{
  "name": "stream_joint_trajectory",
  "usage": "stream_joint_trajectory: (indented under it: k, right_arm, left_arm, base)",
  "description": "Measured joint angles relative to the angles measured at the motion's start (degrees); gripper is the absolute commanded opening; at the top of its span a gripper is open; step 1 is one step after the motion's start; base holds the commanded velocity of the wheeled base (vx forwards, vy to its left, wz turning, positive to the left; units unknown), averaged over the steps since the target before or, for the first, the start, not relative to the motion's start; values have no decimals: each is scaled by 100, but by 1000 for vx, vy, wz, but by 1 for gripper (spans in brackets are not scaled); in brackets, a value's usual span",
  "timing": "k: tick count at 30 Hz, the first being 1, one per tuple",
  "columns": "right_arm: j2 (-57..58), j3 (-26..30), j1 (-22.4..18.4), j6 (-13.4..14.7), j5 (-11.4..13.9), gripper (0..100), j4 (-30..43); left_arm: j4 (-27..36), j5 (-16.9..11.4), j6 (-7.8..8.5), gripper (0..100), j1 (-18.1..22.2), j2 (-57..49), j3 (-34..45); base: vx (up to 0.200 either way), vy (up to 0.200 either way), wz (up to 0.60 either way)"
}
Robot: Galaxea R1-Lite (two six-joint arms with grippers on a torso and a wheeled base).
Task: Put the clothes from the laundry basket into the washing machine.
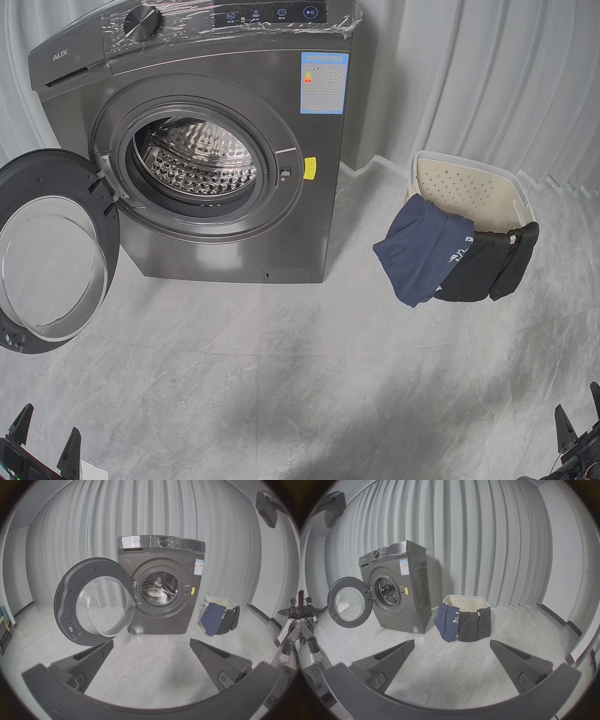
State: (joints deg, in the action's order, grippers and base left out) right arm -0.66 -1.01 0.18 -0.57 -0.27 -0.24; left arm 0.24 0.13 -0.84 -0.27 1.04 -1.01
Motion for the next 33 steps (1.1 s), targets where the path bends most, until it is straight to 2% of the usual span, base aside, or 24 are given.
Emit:
stream_joint_trajectory:
  k: [4,17,25,33]
  right_arm:
    - [-2,0,-5,-2,0,100,-2]
    - [-7,0,-5,-2,2,100,2]
    - [-9,0,-5,-2,2,100,0]
    - [-11,0,2,-2,0,100,0]
  left_arm:
    - [7,2,-83,100,0,0,0]
    - [11,11,-104,100,0,-2,0]
    - [11,11,-93,100,0,-2,0]
    - [9,11,-107,100,0,0,0]
  base:
    - [0,-200,0]
    - [0,0,0]
    - [200,0,0]
    - [0,0,0]
